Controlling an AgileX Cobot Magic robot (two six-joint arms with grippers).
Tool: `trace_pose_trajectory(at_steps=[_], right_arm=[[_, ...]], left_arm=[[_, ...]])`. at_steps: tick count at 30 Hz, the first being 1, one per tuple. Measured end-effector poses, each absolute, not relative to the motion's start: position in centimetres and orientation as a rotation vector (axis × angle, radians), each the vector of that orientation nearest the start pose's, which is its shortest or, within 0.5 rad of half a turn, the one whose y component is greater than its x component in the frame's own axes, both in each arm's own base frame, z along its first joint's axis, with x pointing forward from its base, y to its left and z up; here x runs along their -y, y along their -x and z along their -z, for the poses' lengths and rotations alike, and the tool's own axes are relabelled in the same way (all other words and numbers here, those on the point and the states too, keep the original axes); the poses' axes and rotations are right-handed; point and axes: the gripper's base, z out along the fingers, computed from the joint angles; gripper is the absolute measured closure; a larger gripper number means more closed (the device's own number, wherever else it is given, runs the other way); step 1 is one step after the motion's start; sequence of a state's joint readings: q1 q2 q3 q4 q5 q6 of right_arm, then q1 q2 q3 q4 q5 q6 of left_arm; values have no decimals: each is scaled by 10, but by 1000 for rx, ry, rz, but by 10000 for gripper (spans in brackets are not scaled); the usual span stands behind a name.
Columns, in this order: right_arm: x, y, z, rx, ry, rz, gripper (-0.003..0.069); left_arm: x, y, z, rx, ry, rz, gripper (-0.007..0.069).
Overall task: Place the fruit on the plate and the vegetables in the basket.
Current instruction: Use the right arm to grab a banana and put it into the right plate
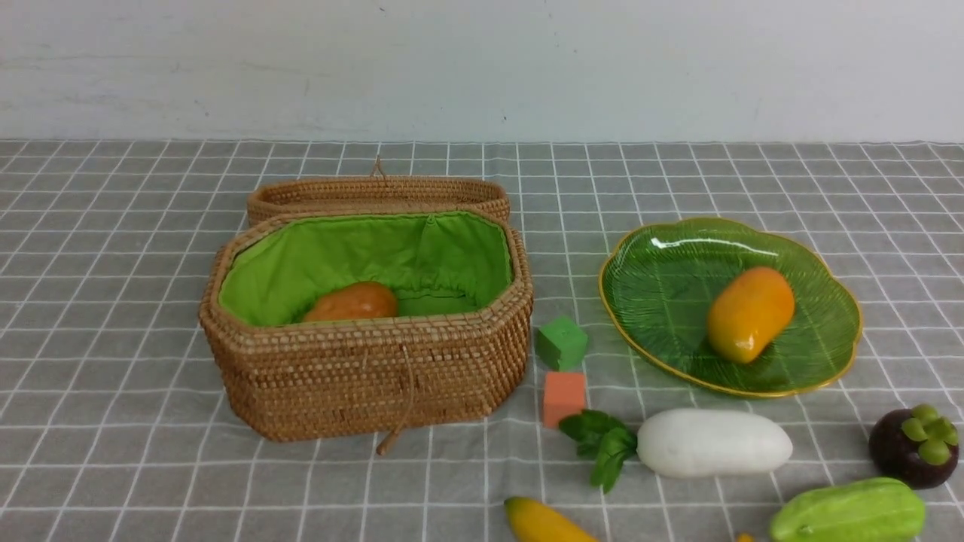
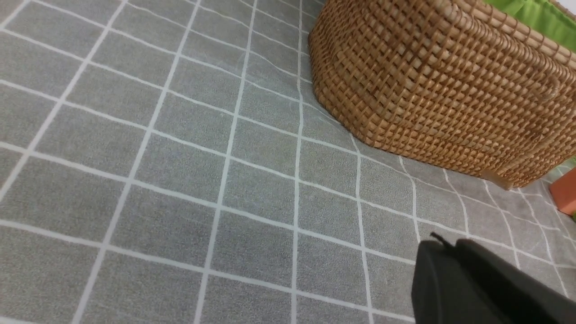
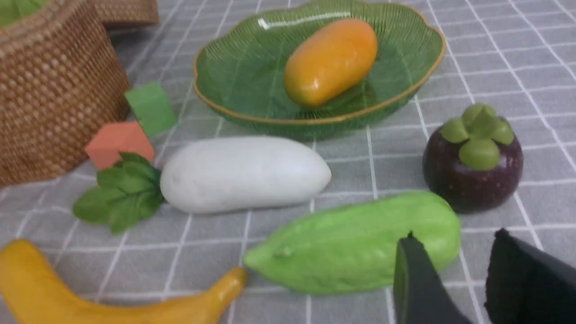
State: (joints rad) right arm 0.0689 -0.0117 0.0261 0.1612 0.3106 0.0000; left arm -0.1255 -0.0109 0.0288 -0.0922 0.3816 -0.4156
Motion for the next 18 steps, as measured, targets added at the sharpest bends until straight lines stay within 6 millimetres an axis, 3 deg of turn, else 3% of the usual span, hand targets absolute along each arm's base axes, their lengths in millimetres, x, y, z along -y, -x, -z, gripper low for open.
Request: trace_pose_trajectory(at_steps=[10,14,18], right_arm=[[2,-55,-218,-1334,-289,-372,419],[2,-54,-223,-1317,-294,-383,419],[-1,-48,-253,-1301,-270,-415,419]], left_arm=[[10,-52,-170,-1878,333,460,596],[10,-52,-170,-1878,333,460,596],[10,-52,-170,-1878,333,460,596]])
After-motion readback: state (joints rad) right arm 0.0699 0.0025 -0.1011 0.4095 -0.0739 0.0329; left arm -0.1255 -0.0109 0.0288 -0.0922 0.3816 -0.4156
